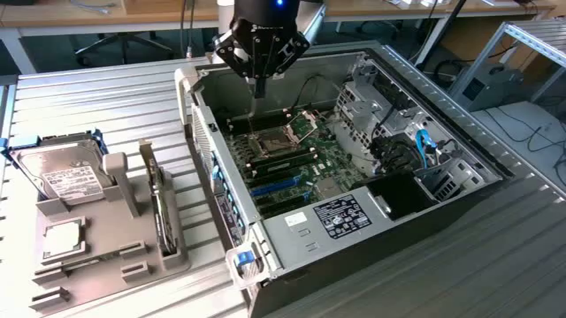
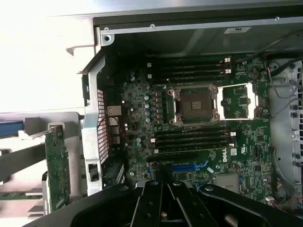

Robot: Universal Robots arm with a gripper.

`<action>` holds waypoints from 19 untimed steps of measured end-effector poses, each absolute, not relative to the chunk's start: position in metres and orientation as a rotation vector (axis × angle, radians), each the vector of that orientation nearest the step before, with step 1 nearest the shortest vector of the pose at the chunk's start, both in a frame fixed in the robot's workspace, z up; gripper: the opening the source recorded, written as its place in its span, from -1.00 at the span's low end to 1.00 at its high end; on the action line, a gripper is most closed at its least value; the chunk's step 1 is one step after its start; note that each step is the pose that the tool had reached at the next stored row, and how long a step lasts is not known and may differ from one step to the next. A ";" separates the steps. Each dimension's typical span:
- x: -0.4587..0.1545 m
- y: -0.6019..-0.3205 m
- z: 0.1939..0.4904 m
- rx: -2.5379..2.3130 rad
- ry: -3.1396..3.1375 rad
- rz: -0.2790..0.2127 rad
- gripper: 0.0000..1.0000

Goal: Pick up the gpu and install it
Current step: 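Reach for the gpu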

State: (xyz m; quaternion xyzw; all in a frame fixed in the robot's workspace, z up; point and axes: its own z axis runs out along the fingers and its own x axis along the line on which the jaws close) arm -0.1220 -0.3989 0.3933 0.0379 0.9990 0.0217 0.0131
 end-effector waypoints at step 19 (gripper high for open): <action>-0.138 -0.399 0.393 0.118 3.112 0.068 -0.79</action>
